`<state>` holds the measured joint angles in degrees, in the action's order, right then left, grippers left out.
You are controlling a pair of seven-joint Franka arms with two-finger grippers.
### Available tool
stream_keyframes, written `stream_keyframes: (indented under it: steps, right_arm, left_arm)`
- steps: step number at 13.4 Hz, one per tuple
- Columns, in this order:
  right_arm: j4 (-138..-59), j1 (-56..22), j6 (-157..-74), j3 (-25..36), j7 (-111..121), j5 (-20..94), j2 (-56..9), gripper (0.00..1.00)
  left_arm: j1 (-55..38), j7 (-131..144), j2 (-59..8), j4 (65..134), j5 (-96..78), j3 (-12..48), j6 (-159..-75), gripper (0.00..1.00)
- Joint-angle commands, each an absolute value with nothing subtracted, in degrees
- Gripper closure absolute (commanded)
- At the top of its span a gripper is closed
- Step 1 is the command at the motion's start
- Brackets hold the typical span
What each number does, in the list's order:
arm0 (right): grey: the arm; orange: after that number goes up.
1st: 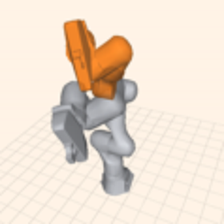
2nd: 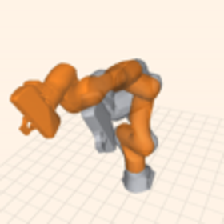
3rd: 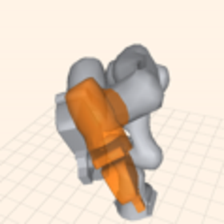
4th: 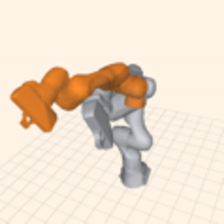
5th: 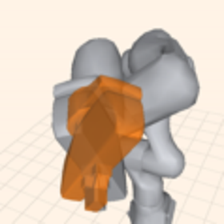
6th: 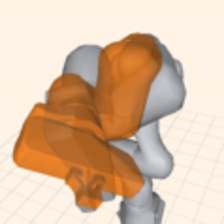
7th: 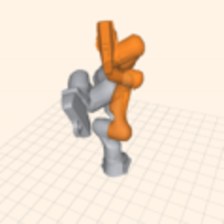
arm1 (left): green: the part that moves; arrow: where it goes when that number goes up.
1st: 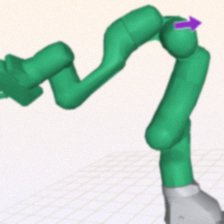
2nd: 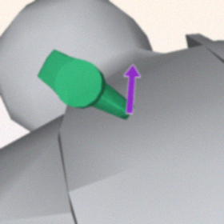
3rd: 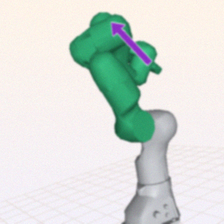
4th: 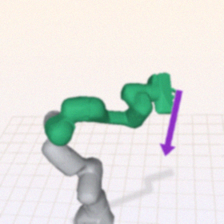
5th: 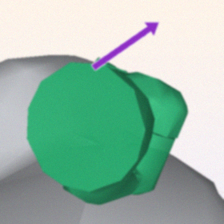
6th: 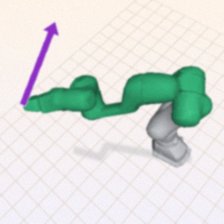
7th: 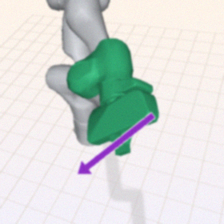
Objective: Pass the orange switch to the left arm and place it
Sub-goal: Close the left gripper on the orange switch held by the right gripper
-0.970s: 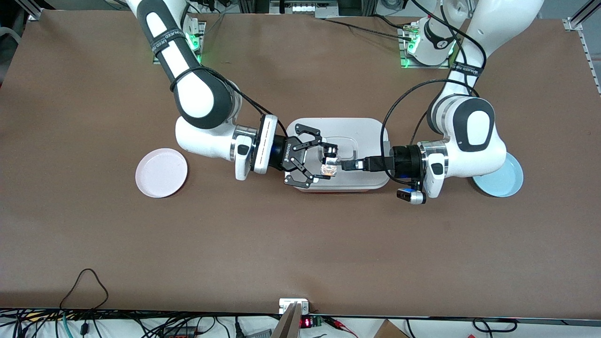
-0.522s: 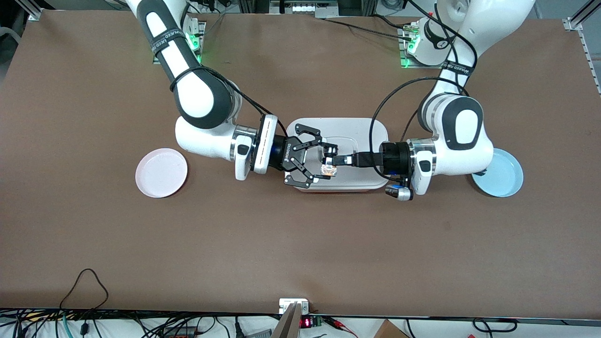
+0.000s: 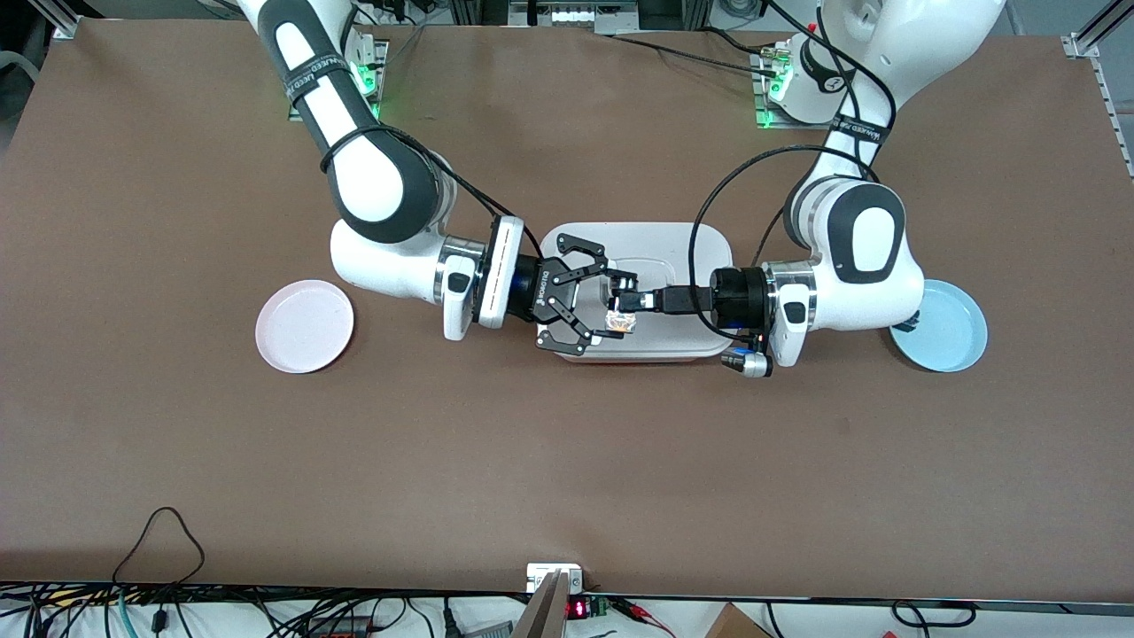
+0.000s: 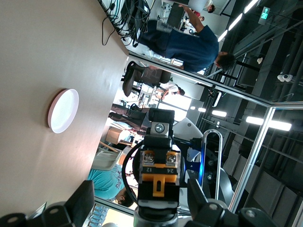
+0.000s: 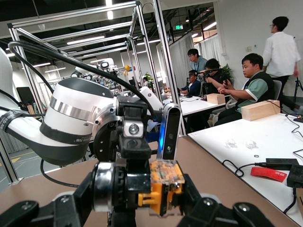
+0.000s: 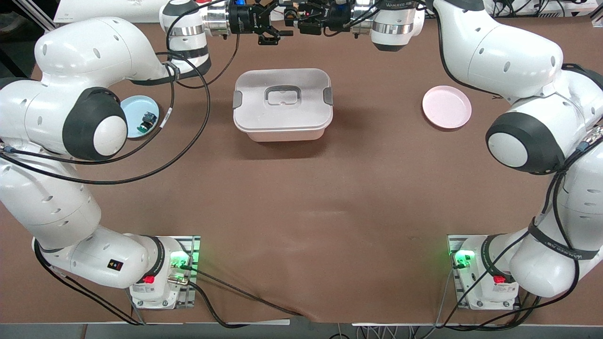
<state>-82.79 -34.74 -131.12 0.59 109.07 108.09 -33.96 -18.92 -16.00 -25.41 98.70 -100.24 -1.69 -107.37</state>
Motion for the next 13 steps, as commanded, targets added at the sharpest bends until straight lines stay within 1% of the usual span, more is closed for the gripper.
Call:
stream_keyframes:
  steps: [1,4,5,6,8,10,11,12,13]
  right_arm:
    - [-80.9,-35.2,-132.1,0.8,109.7,108.4,-34.8,1.00]
    - [-80.9,-35.2,-132.2,0.8,109.7,109.2,-34.8,1.00]
    - [-80.9,-35.2,-132.2,0.8,109.7,109.1,-34.8,1.00]
    - [-80.9,-35.2,-132.2,0.8,109.7,109.1,-34.8,1.00]
    - [-80.9,-35.2,-132.2,0.9,109.8,109.1,-34.8,1.00]
    - [-80.9,-35.2,-132.1,1.1,109.8,109.0,-34.8,0.97]
    - [-80.9,-35.0,-132.1,1.1,109.7,109.0,-34.7,0.87]
    - [-80.9,-34.7,-132.1,1.1,109.2,109.0,-34.7,0.63]
    - [-80.9,-34.4,-131.9,1.1,108.5,109.0,-34.6,0.03]
  left_arm:
    - [-19.9,-17.5,-25.6,98.3,-102.5,-2.3,-107.8,0.60]
    - [-19.9,-17.4,-25.3,98.3,-102.5,-2.2,-107.7,0.92]
    - [-19.9,-17.4,-25.2,98.3,-102.6,-2.3,-107.7,0.98]
    - [-19.9,-17.4,-25.2,98.3,-102.6,-2.3,-107.7,1.00]
    - [-19.9,-17.4,-25.2,98.3,-102.7,-2.2,-107.7,1.00]
    - [-19.9,-17.4,-25.2,98.3,-102.7,-2.3,-107.7,1.00]
    - [-19.9,-17.4,-25.2,98.3,-102.7,-2.3,-107.7,1.00]
    - [-19.9,-17.4,-25.2,98.3,-102.7,-2.3,-107.7,1.00]
    - [-19.9,-17.4,-25.2,98.3,-102.7,-2.2,-107.7,1.00]
